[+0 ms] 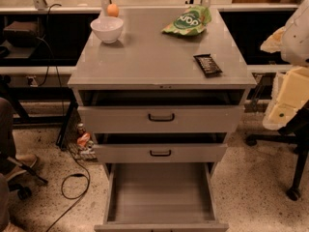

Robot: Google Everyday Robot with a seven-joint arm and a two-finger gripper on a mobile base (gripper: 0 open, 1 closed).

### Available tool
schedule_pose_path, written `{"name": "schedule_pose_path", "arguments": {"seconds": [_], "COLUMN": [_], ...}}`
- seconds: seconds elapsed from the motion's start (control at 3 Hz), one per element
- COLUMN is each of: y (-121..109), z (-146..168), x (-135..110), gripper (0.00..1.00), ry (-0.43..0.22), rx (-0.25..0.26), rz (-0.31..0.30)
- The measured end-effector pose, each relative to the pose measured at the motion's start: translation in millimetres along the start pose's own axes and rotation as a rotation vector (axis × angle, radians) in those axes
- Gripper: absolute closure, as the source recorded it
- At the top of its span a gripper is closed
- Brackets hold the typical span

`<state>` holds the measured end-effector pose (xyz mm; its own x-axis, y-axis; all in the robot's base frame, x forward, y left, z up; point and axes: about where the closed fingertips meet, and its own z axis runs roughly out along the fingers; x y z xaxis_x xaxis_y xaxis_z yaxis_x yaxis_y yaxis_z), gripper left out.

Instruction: Place rxbar chocolate into bottom drawer

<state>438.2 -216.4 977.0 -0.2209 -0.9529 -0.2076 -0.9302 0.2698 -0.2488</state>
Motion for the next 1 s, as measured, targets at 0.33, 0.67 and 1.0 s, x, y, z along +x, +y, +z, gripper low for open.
{"name": "schedule_pose_path", "arguments": {"seconds": [0.33, 0.67, 1.0], "y": [0.0, -21.7, -71.6], "z": [0.0, 8.0, 21.6], "x": [0.0, 4.7, 26.4], "gripper": [0.00, 0.00, 0.00], "ry": [0.000, -0.017, -0.077], "rx": [0.000, 0.047, 0.126], "rz": [0.000, 0.059, 0.210]}}
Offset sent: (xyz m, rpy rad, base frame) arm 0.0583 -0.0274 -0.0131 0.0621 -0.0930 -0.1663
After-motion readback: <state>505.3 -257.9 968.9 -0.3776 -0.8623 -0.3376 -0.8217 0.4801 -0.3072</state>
